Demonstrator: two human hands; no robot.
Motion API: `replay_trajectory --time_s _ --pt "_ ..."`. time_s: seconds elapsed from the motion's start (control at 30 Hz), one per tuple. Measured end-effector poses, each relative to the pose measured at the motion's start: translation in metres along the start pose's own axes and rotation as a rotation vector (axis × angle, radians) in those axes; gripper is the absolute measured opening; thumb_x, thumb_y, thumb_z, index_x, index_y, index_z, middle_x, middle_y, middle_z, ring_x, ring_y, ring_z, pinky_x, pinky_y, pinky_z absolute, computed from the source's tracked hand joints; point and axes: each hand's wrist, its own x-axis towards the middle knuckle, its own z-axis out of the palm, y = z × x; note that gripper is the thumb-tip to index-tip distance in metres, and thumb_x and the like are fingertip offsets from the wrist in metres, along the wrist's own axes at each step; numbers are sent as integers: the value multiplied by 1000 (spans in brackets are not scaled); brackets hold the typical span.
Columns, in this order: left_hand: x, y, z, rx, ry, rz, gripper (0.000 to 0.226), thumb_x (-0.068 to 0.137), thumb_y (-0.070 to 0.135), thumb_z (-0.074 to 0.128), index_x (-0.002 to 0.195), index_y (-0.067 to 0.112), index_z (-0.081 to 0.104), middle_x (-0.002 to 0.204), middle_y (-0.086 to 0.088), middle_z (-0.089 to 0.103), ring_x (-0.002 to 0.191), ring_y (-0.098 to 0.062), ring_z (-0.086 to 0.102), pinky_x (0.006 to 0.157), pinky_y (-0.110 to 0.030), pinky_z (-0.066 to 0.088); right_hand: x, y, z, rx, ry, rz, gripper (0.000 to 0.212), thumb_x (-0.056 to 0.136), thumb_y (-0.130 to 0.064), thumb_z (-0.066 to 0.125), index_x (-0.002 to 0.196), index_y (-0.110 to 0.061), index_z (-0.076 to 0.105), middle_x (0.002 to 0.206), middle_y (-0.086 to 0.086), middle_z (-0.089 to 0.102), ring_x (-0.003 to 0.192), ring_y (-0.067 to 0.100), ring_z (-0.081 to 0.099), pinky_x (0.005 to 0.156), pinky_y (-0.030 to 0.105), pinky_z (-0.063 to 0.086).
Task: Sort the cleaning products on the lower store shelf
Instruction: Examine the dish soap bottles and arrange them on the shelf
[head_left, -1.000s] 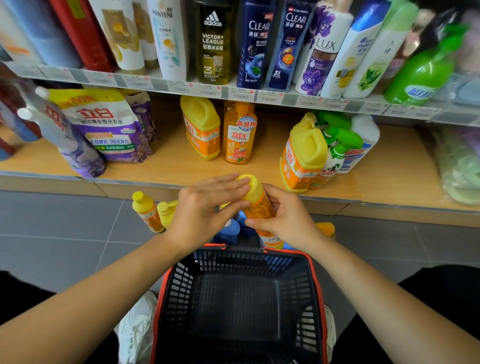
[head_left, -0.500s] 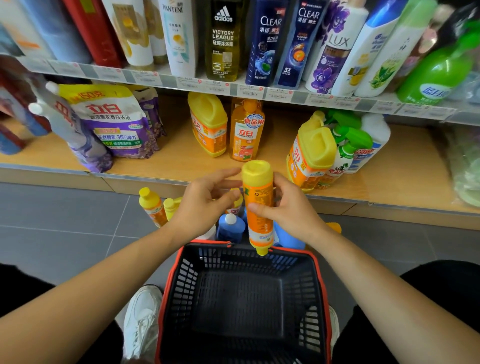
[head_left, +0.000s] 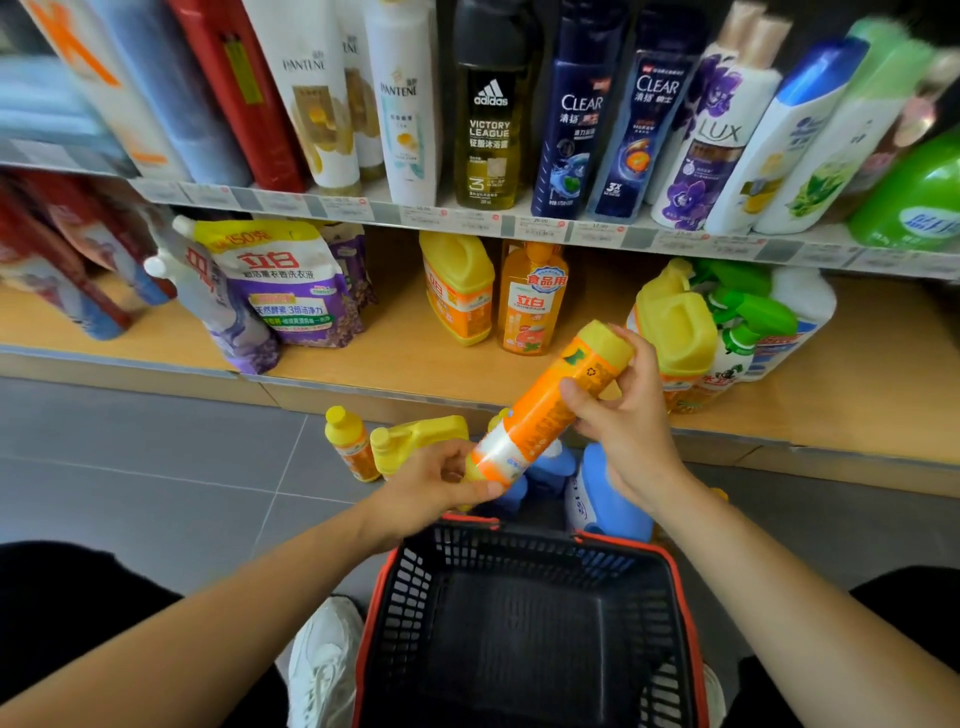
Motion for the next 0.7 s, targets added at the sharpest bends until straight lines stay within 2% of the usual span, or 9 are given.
replay_trajectory --time_s 0.07,0.13,0.2,0.3,0.37,0.43,0.53,0.63,0.7 --pt "-1 7 -13 -88 109 36 62 60 35 90 112 8 67 106 -20 72 90 -22 69 84 -40 55 9 3 -3 34 56 69 53 83 -8 78 123 -30 51 112 -2 66 100 14 71 75 40 63" --pt "1 17 -31 -179 245 72 66 52 36 94 108 12 69 100 -12 74 87 -21 73 75 -34 60 18 10 -6 -29 81 137 40 85 -6 76 113 -22 55 106 0 69 97 16 73 77 41 63" --pt "5 31 -50 -219 345 128 62 49 34 97 104 19 73 100 -8 74 90 -22 74 74 -35 61 23 22 -6 -108 66 252 29 87 -5 75 107 -19 59 106 4 70 95 18 73 76 34 63" --pt "15 56 -76 -198 415 266 54 55 33 95 103 24 74 103 -7 77 98 -25 74 79 -36 61 33 45 5 -246 -93 421 15 89 -12 74 101 -19 69 103 7 73 91 17 72 69 25 57" --pt "22 69 -91 -123 435 343 45 61 34 92 101 23 75 102 -6 78 99 -25 74 83 -40 61 44 59 13 -365 -249 472 20 89 -17 76 108 -20 71 105 5 74 93 17 71 66 22 55" --pt "31 78 -105 -15 453 382 47 64 36 91 105 21 75 103 -2 78 99 -23 74 87 -43 61 58 73 19 -589 -319 420 40 86 -18 80 124 -16 67 115 5 71 102 19 68 76 28 57" --pt "43 87 -123 189 493 438 51 63 44 89 108 28 73 103 5 77 98 -14 72 85 -35 61 77 92 23 -1039 -429 263 61 80 -19 83 136 -10 61 133 8 62 120 25 60 101 40 50" --pt "58 96 -139 330 525 469 41 63 47 86 100 40 70 96 12 75 90 -6 70 75 -22 58 85 112 25 -1258 -549 181 56 77 -24 84 129 -16 64 127 7 62 118 27 58 92 32 45" --pt "72 96 -151 380 543 465 33 68 37 89 94 40 69 86 14 73 76 -4 69 65 -23 55 88 125 27 -1347 -561 135 46 78 -26 82 122 -21 67 120 5 62 112 27 59 82 28 39"
